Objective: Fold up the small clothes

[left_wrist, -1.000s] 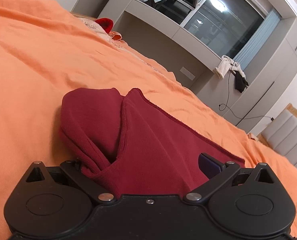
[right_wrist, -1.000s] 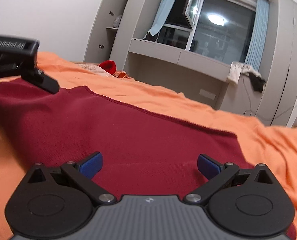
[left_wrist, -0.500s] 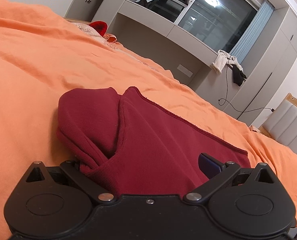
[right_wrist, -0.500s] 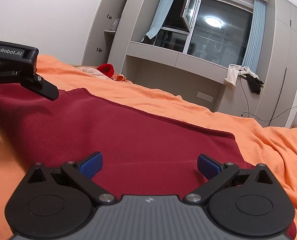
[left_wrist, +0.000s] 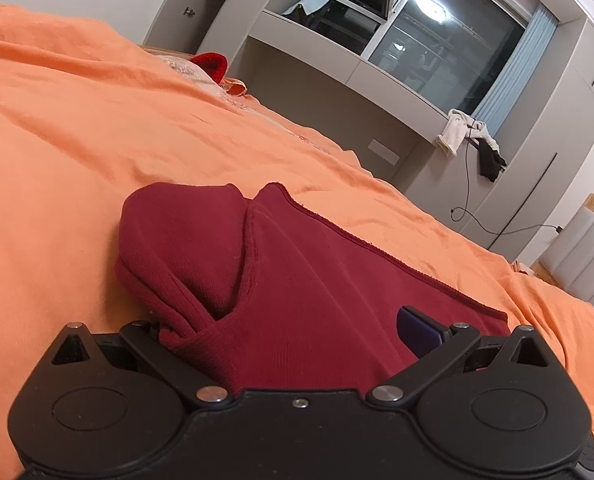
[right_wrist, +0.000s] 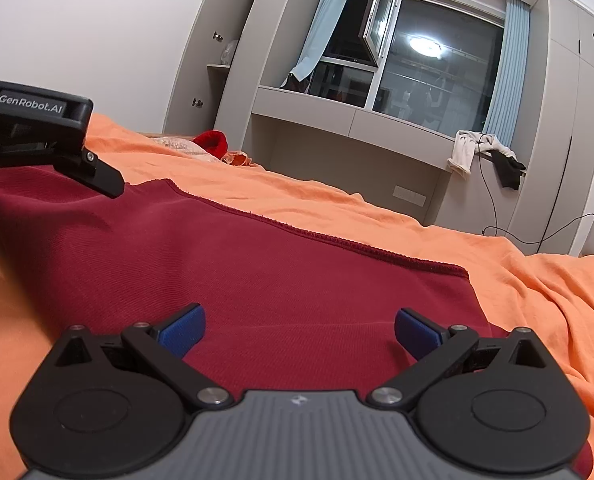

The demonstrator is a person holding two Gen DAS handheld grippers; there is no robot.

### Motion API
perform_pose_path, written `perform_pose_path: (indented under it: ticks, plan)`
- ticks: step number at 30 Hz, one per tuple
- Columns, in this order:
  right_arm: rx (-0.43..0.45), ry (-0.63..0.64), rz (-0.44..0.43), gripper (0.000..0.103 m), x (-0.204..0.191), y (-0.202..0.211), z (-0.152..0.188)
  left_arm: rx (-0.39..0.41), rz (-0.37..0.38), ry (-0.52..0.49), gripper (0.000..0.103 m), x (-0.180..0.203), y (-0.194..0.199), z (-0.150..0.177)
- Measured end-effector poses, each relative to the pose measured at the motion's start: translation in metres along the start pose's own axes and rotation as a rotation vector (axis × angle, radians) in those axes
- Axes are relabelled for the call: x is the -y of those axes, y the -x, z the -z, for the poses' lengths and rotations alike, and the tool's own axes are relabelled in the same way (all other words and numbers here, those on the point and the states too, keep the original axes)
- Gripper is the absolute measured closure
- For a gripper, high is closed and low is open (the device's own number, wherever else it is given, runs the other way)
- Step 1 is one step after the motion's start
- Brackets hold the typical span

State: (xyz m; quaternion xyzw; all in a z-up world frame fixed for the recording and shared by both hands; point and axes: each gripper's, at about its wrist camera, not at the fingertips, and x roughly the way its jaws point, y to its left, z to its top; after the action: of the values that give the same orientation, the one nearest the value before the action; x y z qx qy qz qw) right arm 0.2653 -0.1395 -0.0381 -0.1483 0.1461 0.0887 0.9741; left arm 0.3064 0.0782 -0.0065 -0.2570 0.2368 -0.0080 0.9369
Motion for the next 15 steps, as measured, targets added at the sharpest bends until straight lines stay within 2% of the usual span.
perform_pose_path:
  ticks: [3, 6, 12, 15]
  plan:
    - [-0.001, -0.003, -0.003, 0.0, 0.0, 0.0, 0.0, 0.018, -0.008, 0.021, 0.001, 0.001, 0.002, 0.0]
    - [-0.005, -0.015, -0.015, 0.0, 0.002, 0.001, 0.0, 0.037, -0.03, 0.019, 0.005, 0.004, 0.002, 0.002]
    - [-0.02, -0.05, -0.047, 0.0, 0.008, -0.001, -0.002, 0.056, -0.102, -0.009, 0.025, 0.008, -0.002, 0.003]
    - [-0.026, -0.109, -0.116, 0.0, 0.022, 0.001, -0.005, 0.061, -0.141, -0.015, 0.037, 0.01, -0.003, 0.003]
